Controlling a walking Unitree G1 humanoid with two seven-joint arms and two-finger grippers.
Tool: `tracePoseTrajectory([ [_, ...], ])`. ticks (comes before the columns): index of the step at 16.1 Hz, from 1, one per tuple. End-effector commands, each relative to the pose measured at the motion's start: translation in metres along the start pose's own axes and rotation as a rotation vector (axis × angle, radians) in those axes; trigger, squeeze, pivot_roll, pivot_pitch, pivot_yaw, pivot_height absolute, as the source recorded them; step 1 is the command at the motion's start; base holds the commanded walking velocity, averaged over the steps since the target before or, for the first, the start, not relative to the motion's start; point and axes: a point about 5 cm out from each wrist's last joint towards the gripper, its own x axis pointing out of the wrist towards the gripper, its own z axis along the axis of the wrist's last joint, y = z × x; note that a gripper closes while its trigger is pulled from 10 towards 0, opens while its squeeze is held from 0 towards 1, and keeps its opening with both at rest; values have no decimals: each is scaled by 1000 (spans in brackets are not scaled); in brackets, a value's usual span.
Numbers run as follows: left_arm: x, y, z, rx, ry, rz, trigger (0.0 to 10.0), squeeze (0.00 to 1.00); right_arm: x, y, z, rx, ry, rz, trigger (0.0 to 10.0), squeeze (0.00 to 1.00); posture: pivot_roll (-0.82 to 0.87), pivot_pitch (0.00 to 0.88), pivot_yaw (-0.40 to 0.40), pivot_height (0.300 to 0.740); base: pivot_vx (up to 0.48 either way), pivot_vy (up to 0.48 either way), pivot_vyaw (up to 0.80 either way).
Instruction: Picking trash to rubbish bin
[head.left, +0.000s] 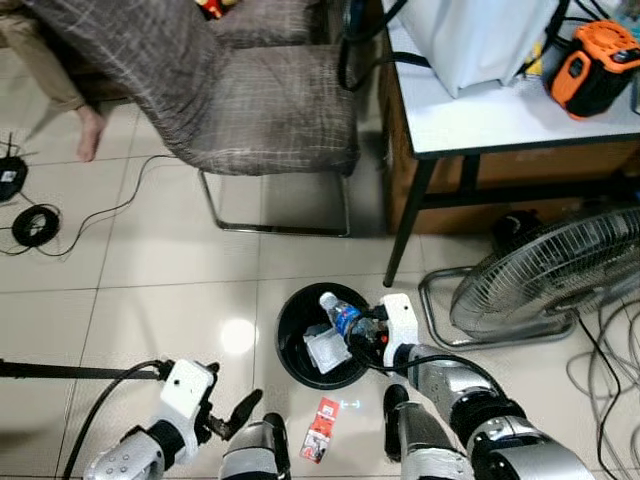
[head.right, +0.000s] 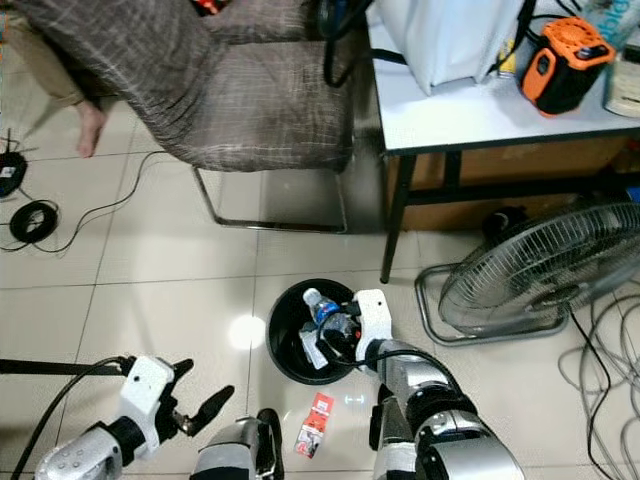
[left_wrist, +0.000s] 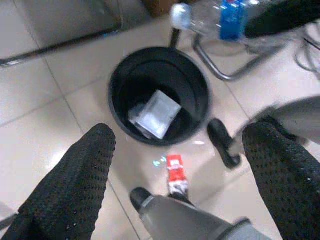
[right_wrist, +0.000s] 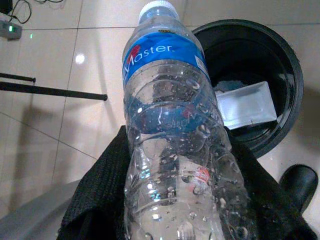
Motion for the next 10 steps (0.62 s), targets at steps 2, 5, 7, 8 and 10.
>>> tracePoseTrajectory([
  [2, -11, -9, -11, -35, 64, -51, 10000, 1000, 1, 0, -12, 16, 34, -14, 10000, 0, 94, 317, 113, 740, 0, 0, 0],
  [5, -18, -14, -10, -48, 95, -62, 10000, 1000, 1, 0, -14, 10, 37, -26, 10000, 0, 99, 315, 114, 740, 0, 0, 0],
  [7, -18, -17, -10, -59, 101, -72, 10000, 1000, 1, -1, -14, 16, 34, -30, 10000, 0, 98, 317, 115, 740, 0, 0, 0],
  [8, -19, -20, -10, -64, 106, -85, 10000, 1000, 1, -1, -15, 30, 26, -35, 10000, 0, 98, 321, 118, 740, 0, 0, 0],
  [10, -20, -28, -5, -67, 116, -109, 10000, 1000, 3, 2, -14, 51, 10, -35, 10000, 0, 105, 327, 121, 740, 0, 0, 0],
])
